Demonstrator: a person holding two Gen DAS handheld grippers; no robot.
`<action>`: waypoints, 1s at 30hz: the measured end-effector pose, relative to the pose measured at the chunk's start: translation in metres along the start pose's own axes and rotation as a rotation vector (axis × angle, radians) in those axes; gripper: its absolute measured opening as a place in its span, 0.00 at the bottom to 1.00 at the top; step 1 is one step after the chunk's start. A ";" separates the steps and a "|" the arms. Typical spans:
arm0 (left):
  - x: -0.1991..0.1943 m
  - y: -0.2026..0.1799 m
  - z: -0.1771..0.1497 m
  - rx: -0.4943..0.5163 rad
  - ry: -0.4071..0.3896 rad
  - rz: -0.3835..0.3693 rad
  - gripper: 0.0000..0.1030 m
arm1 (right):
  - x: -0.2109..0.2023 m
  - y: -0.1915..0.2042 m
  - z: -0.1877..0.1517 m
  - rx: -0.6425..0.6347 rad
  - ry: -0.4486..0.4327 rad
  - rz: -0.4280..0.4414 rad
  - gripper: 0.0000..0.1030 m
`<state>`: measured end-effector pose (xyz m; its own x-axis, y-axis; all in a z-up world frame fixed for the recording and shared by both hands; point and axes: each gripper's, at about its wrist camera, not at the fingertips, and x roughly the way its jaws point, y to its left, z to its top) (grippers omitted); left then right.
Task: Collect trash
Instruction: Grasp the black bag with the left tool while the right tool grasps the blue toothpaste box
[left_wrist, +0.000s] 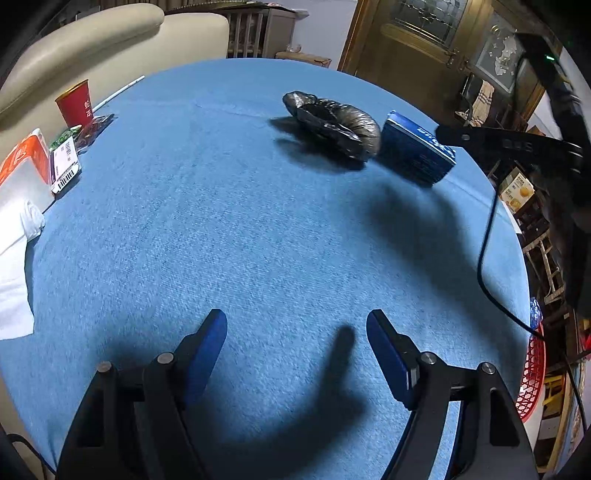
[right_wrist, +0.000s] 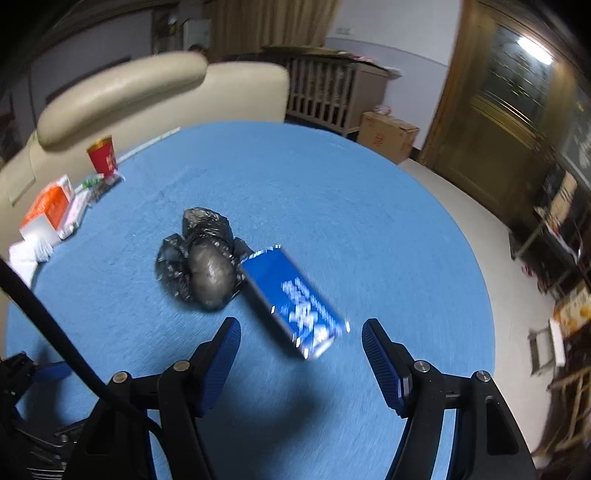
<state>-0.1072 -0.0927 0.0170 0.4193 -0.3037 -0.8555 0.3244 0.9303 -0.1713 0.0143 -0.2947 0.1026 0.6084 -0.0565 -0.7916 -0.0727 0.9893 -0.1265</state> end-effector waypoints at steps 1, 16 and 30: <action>0.001 0.002 0.002 -0.001 0.001 0.001 0.76 | 0.007 0.001 0.006 -0.015 0.012 0.002 0.70; 0.026 -0.022 0.092 -0.074 -0.031 -0.051 0.76 | 0.052 -0.030 -0.002 0.086 0.080 0.049 0.48; 0.113 -0.061 0.181 -0.098 0.067 0.097 0.65 | -0.016 -0.064 -0.084 0.321 0.013 0.107 0.48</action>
<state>0.0737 -0.2210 0.0187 0.3857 -0.2001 -0.9006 0.1991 0.9712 -0.1306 -0.0571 -0.3687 0.0733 0.6002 0.0503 -0.7982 0.1184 0.9814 0.1509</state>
